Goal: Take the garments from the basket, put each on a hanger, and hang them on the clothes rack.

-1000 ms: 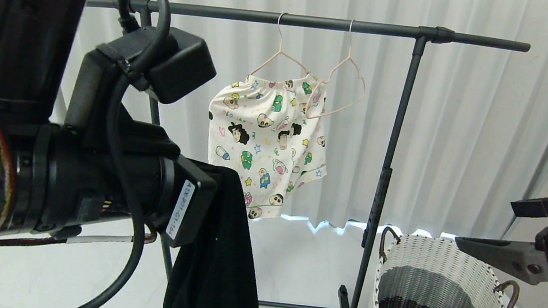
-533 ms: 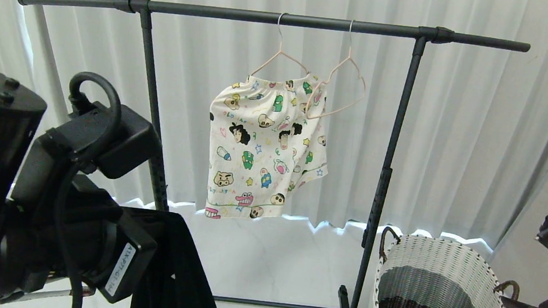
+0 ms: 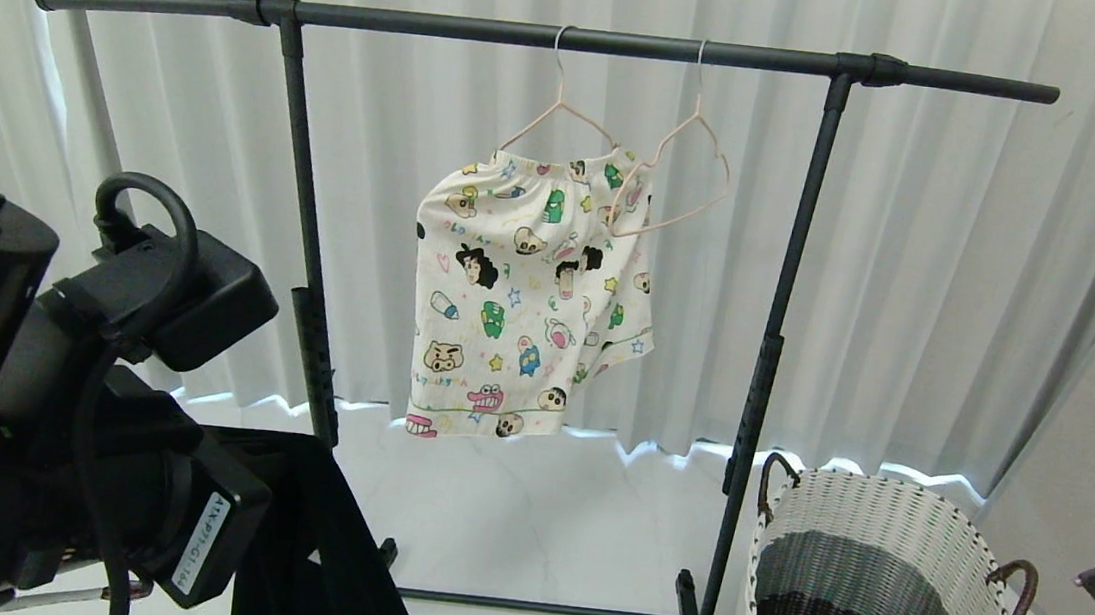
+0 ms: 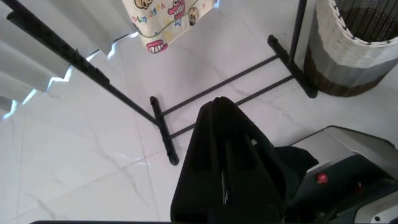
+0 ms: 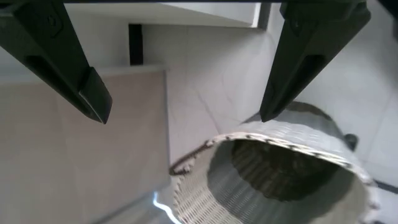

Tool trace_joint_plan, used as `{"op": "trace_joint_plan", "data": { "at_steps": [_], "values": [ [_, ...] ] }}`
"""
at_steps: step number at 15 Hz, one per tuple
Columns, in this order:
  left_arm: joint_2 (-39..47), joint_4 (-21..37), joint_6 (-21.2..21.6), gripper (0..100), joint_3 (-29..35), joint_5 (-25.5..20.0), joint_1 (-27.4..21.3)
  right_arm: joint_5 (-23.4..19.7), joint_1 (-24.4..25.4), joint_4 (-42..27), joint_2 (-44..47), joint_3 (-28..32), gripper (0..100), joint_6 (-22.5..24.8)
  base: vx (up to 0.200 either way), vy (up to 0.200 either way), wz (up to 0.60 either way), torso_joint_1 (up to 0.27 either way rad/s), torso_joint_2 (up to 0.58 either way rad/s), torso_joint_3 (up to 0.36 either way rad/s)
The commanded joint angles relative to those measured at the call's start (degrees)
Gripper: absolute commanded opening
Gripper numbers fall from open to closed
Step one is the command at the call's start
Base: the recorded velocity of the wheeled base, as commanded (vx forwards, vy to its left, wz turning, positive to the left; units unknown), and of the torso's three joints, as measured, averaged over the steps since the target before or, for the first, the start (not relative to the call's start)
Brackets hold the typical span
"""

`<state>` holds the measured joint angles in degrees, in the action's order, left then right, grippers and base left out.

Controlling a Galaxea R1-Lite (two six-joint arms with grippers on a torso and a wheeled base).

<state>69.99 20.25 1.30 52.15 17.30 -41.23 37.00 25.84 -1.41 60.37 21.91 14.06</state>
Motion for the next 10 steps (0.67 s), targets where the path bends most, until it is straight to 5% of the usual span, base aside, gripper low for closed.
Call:
{"op": "trace_joint_plan", "data": {
  "at_steps": [1, 4, 10],
  "values": [
    [-0.20, -0.03, 0.01, 0, -1.00, 0.02, 1.15, 0.18, -4.75, 4.84, 1.42, -4.15, 100, -1.31, 0.000, 0.000, 0.00, 0.000, 0.00, 0.000],
    [-0.11, -0.03, -0.07, 0, -1.61, 0.02, 1.77, 0.18, -11.08, 9.15, 6.78, -3.27, 100, -9.66, 0.000, 0.000, 0.00, 0.011, -0.04, -0.053],
    [-0.29, -0.39, -0.16, 0, -3.37, 0.28, 1.85, 0.00, -11.96, 9.41, 8.63, -0.55, 100, -10.89, 0.000, 0.000, 0.00, 0.147, -0.42, -0.270]
  ]
}}
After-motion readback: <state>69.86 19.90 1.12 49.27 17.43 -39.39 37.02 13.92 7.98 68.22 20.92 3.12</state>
